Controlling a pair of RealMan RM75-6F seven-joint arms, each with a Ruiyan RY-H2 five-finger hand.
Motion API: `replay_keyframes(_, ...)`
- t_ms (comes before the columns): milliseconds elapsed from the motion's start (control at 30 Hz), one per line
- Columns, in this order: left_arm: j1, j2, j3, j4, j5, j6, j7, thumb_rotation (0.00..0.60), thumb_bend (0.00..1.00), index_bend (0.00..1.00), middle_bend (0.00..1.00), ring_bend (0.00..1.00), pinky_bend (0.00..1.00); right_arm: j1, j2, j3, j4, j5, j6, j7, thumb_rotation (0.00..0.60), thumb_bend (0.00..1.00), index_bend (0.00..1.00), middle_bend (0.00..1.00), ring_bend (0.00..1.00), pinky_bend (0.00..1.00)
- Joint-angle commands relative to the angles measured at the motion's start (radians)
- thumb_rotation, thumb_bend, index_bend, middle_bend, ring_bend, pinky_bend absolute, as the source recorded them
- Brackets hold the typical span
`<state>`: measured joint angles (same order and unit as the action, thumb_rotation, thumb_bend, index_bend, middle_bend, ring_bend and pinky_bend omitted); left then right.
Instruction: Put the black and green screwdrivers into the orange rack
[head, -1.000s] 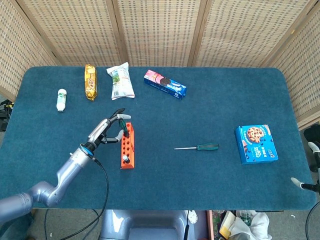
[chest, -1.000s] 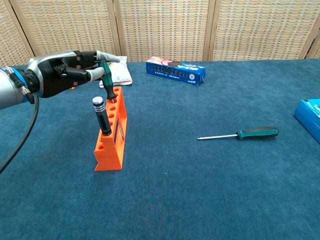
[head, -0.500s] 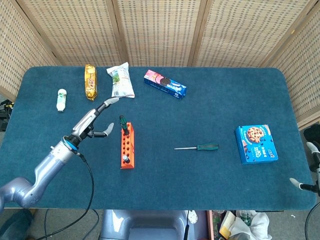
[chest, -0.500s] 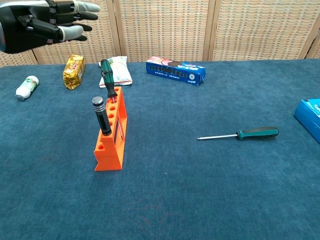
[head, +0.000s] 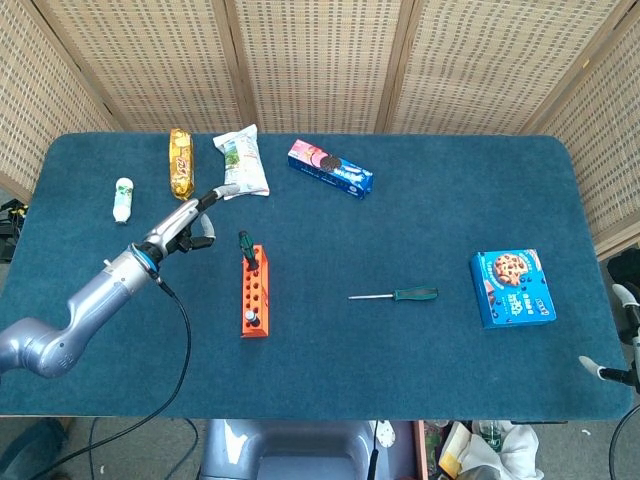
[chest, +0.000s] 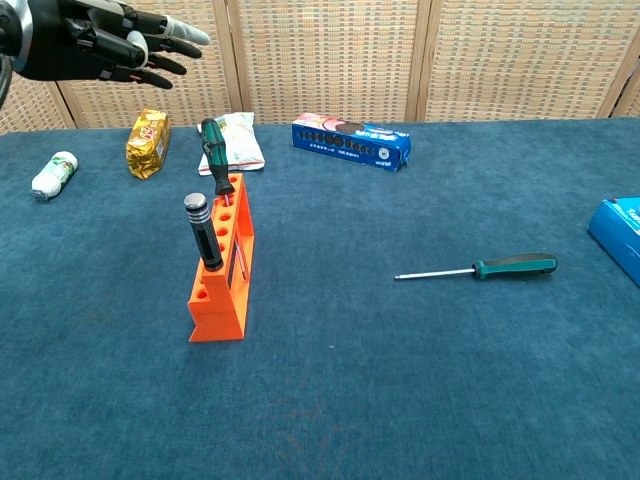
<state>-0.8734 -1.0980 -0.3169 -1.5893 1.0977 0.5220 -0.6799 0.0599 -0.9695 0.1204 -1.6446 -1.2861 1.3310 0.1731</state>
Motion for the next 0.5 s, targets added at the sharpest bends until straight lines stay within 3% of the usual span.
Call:
replay_keyframes(33,-0.054,-0.003,0.019,0.033,-0.074,-0.051,0.083,0.600,1.00,0.13,0.00,0.00,0.00,0.002,-0.002,0.000,0.000,0.001,-0.002,-0.004,0.600,0.00,0.00,0.00,0.00,0.00)
replay_keyframes(100,-0.077,-0.011,0.028,0.041,-0.104,-0.069,0.115,0.600,1.00,0.22,0.02,0.00,0.05,0.003,-0.003,-0.001,0.000,0.002,-0.003,-0.008,0.600,0.00,0.00,0.00,0.00,0.00)
replay_keyframes(200,-0.116,-0.029,0.048,0.055,-0.164,-0.084,0.175,0.600,1.00,0.31,0.08,0.04,0.14,0.003,-0.004,0.001,0.000,0.007,-0.004,-0.011,0.600,0.00,0.00,0.00,0.00,0.00)
replay_keyframes(300,-0.127,-0.036,0.054,0.054,-0.192,-0.081,0.194,0.600,1.00,0.37,0.10,0.06,0.17,0.003,-0.003,0.002,0.000,0.009,-0.003,-0.011,0.600,0.00,0.00,0.00,0.00,0.00)
replay_keyframes(500,-0.123,-0.057,0.043,0.036,-0.239,-0.087,0.189,0.600,1.00,0.33,0.10,0.07,0.17,0.002,-0.001,0.003,0.005,0.010,-0.004,0.000,0.600,0.00,0.00,0.00,0.00,0.00)
